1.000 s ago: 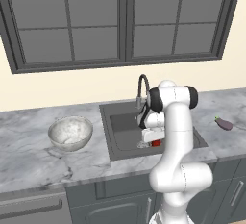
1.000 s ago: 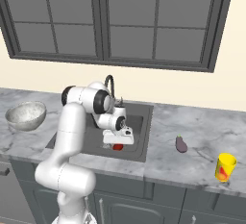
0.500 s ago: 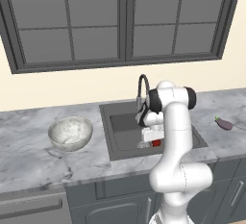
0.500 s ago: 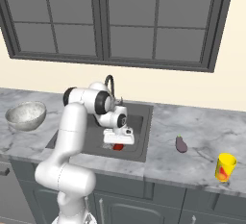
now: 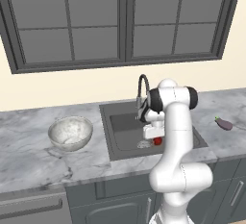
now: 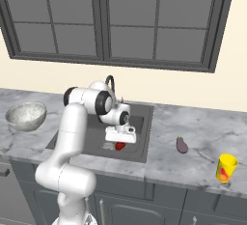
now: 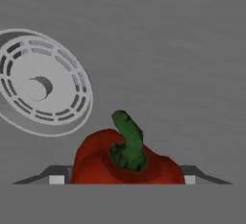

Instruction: Remove the eggplant and bell pepper from the sink. Then move the bowl and cup from the counter to the sink for washing.

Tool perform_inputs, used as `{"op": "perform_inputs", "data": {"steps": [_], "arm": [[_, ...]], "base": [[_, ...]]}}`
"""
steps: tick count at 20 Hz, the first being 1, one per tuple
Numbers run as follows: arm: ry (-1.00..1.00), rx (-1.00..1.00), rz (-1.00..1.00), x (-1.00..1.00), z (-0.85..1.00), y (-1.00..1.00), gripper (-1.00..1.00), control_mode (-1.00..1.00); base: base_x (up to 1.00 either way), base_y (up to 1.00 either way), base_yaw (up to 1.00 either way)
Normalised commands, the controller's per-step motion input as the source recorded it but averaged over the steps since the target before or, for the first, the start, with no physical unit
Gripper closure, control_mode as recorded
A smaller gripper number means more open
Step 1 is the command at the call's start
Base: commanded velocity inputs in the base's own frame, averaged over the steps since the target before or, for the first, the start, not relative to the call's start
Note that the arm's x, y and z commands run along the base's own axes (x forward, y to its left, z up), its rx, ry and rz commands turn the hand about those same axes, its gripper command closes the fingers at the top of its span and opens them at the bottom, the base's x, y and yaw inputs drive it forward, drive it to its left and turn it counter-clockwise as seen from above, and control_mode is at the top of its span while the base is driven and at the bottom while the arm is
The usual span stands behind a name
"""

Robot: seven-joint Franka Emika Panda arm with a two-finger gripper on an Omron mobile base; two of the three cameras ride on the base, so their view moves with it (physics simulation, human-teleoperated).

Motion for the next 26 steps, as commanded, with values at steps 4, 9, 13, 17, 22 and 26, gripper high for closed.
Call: {"op": "perform_inputs", "data": {"steps": [4,9,13,17,22,26], "arm": [[0.0,0.09,0.05,-0.13,0.29,-0.04,1.0,-1.0],[-0.02,0.07,0.07,-0.13,0.33,-0.01,1.0,-1.0],[-0.08,0.04,0.07,-0.1,0.36,0.0,1.0,-1.0],[-0.1,0.01,0.08,-0.06,0.38,0.0,1.0,-1.0],[-0.12,0.0,0.1,-0.1,0.37,0.0,1.0,-1.0],[-0.14,0.01,0.13,-0.17,0.37,-0.04,1.0,-1.0]], "base": [[0.0,0.0,0.0],[0.0,0.0,0.0],[0.0,0.0,0.0],[0.0,0.0,0.0],[0.0,0.0,0.0],[0.0,0.0,0.0]]}}
